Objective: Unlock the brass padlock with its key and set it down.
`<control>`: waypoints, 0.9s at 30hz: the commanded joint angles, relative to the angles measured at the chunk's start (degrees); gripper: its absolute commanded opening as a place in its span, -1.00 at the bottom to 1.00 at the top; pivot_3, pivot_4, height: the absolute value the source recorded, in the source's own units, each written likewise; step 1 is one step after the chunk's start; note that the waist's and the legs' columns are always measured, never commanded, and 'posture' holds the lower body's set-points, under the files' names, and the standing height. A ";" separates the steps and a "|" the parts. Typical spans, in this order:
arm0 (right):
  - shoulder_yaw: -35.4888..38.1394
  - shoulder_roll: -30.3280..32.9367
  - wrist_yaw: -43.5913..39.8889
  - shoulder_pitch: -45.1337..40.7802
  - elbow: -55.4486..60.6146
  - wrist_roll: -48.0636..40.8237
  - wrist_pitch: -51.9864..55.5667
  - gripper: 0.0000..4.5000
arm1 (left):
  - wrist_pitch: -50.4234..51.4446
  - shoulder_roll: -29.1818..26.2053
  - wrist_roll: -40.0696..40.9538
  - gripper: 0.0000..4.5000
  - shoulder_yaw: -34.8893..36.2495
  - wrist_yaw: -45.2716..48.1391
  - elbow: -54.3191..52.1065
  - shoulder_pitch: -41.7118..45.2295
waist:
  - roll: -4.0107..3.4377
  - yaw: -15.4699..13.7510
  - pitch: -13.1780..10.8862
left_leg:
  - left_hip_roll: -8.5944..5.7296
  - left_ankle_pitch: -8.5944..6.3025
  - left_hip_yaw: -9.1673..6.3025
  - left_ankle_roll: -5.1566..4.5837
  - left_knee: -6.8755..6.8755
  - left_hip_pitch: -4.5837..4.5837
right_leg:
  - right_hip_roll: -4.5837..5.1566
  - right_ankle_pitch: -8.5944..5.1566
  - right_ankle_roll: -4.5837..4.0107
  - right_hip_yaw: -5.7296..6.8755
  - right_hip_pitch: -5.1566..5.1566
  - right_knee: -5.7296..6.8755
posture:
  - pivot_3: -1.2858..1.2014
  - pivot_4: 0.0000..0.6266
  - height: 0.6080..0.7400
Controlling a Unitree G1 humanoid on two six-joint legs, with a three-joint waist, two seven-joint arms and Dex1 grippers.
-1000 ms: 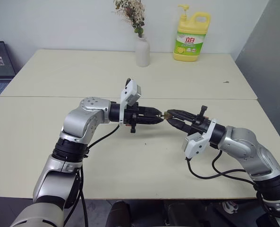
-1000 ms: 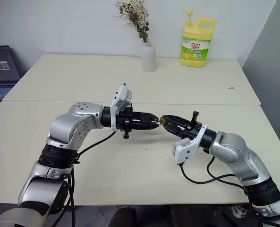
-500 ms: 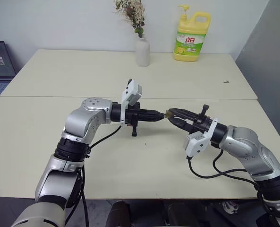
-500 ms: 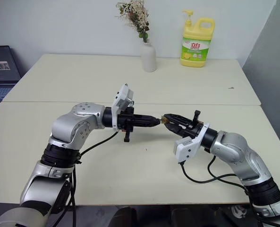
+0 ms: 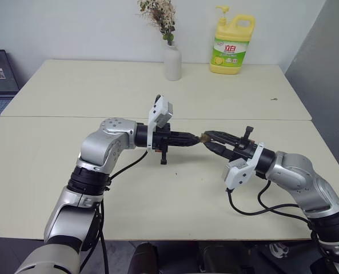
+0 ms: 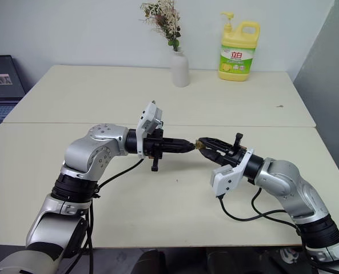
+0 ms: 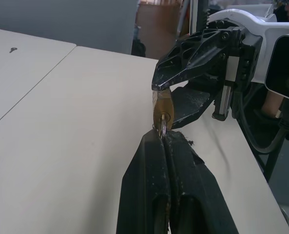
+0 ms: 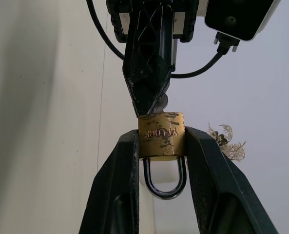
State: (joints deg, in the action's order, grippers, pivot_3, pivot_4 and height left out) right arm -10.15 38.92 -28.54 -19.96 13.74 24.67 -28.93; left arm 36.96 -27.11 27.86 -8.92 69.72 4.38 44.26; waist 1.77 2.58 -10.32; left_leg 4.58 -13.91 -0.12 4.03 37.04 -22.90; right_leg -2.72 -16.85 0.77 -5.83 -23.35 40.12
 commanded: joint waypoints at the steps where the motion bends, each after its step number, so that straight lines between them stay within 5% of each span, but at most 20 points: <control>1: 0.39 -0.32 -0.31 -0.13 2.16 -1.32 -0.39 -0.58 | -2.08 -0.16 0.07 -0.71 2.11 -0.27 1.09 1.96 | 0.00 0.00 0.00 | 0.00 0.00 0.00 0.00 0.00 0.01 | 0.00 0.00 0.00 0.00 0.00 0.00 | 0.03 -0.52 1.00; 4: 0.49 -0.33 -0.59 -0.06 2.07 -1.49 -0.33 -0.58 | -3.13 -0.23 -0.20 -0.32 2.49 -0.27 3.24 2.55 | 0.00 -0.04 0.00 | 0.00 0.00 -0.01 0.00 0.00 0.00 | 0.00 0.00 0.00 0.01 0.00 0.00 | 0.03 -0.52 1.00; 14: 0.44 -0.35 -1.24 0.18 2.45 -1.74 -0.54 -0.58 | 4.60 -1.28 6.05 -0.31 3.89 3.29 2.23 2.46 | 0.00 -0.05 0.00 | 0.00 0.00 -0.01 0.00 0.00 0.00 | 0.00 0.00 0.00 0.02 0.00 0.00 | 0.03 -0.52 1.00; 27: 0.48 -0.52 -1.49 0.10 2.31 -2.05 -0.72 -0.58 | 3.37 -1.92 4.73 -0.31 2.27 4.24 2.04 1.56 | 0.00 -0.08 0.00 | 0.00 0.00 -0.02 0.00 0.00 0.00 | 0.00 0.00 0.00 0.02 0.01 0.01 | 0.03 -0.52 1.00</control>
State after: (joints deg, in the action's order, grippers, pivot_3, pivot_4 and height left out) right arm -10.38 38.39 -29.98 -19.45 13.84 23.98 -29.02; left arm 41.44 -29.05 32.57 -6.94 73.83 8.18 45.30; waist 1.77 2.50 -10.32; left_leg 4.57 -13.91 -0.15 4.03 37.04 -22.90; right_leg -2.72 -16.85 0.77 -5.81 -23.34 40.12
